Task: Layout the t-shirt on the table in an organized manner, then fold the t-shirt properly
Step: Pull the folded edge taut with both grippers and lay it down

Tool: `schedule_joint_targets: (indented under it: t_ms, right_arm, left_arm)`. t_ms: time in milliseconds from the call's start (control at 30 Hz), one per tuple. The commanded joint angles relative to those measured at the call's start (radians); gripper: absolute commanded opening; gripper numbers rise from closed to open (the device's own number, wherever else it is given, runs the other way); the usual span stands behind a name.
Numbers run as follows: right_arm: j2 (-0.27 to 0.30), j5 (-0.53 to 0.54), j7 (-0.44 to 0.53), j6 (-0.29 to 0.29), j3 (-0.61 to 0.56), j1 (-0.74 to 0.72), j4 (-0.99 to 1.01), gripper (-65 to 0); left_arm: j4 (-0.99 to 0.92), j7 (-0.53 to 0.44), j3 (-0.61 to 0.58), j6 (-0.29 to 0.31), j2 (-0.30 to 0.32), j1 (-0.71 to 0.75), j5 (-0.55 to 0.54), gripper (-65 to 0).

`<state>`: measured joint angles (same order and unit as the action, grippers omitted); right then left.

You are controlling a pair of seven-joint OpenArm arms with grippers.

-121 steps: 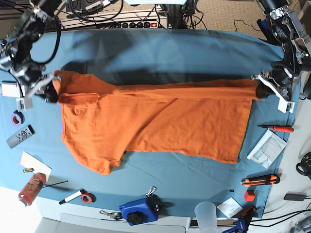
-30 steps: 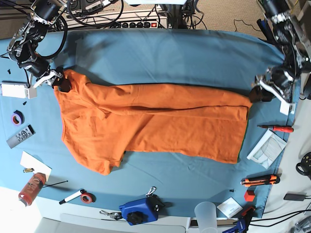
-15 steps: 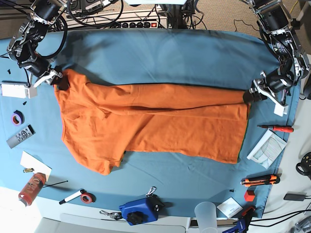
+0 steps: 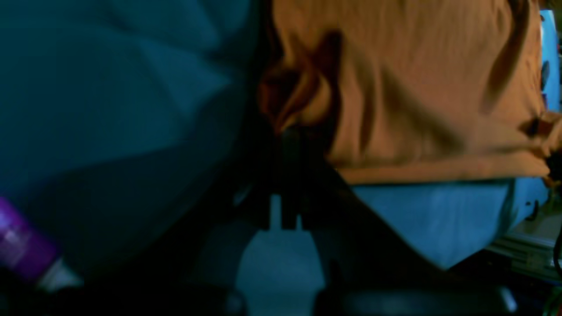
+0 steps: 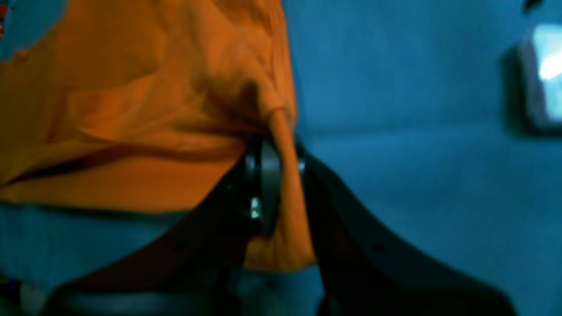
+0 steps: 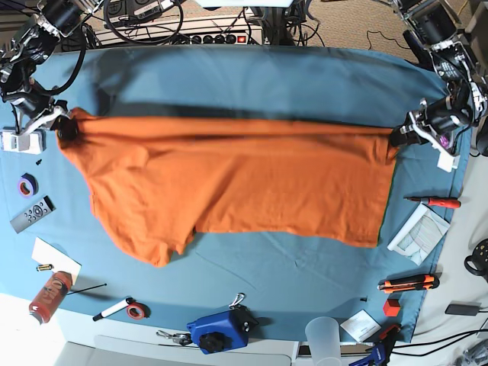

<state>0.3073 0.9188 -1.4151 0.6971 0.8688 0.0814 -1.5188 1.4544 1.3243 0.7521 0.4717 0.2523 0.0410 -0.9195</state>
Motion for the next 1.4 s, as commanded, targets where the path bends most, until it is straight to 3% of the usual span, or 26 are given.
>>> schedule_joint_targets:
  t_ms: [0, 533, 633, 667, 733, 833, 900, 1033, 1133, 1367]
  right_arm:
    - [0.026, 0.035, 0.019, 0.001, 0.008, 0.001, -0.019, -65.0]
    - [0.022, 0.182, 0.019, 0.001, 0.082, 0.186, -0.021, -65.0]
    - [0.023, 0.194, 0.019, 0.001, 0.082, 0.187, -0.021, -65.0]
    - [0.023, 0.193, 0.019, 0.001, 0.082, 0.187, -0.021, -65.0]
    - [0.023, 0.192, 0.019, 0.001, 0.082, 0.187, -0.021, -63.2]
    - [0.026, 0.192, 0.019, 0.001, 0.082, 0.188, -0.021, -49.6]
    - [0.041, 0.206, 0.019, 0.001, 0.082, 0.187, -0.021, -48.6]
    - [0.1, 0.299, 0.019, 0.001, 0.086, 0.187, -0.021, -48.6]
    - [0.127, 0.304, 0.019, 0.001, 0.1, 0.187, -0.021, -48.6]
    - [0.127, 0.304, 0.019, 0.001, 0.106, 0.187, -0.021, -48.3]
  left_arm:
    - [0.024, -0.008, 0.003, 0.001, 0.017, 0.01, -0.029, -65.0]
    - [0.301, -0.028, 0.032, 0.001, 0.035, 0.261, -0.042, -65.0]
    - [0.301, -0.031, 0.032, 0.035, 0.036, 0.262, -0.043, -65.0]
    - [0.301, -0.031, 0.032, 0.046, 0.036, 0.262, -0.042, -63.3]
    - [0.301, -0.031, 0.032, 0.046, 0.036, 0.262, -0.042, -49.6]
    - [0.301, -0.031, 0.032, 0.039, 0.036, 0.261, -0.043, -36.1]
    - [0.301, -0.03, 0.032, 0.015, 0.04, 0.261, -0.049, -35.6]
    - [0.302, -0.015, 0.054, 0.016, 0.047, 0.261, -0.05, -35.6]
    - [0.302, -0.015, 0.095, 0.016, 0.047, 0.261, -0.047, -35.6]
    - [0.302, -0.016, 0.149, 0.02, 0.047, 0.261, -0.046, -35.6]
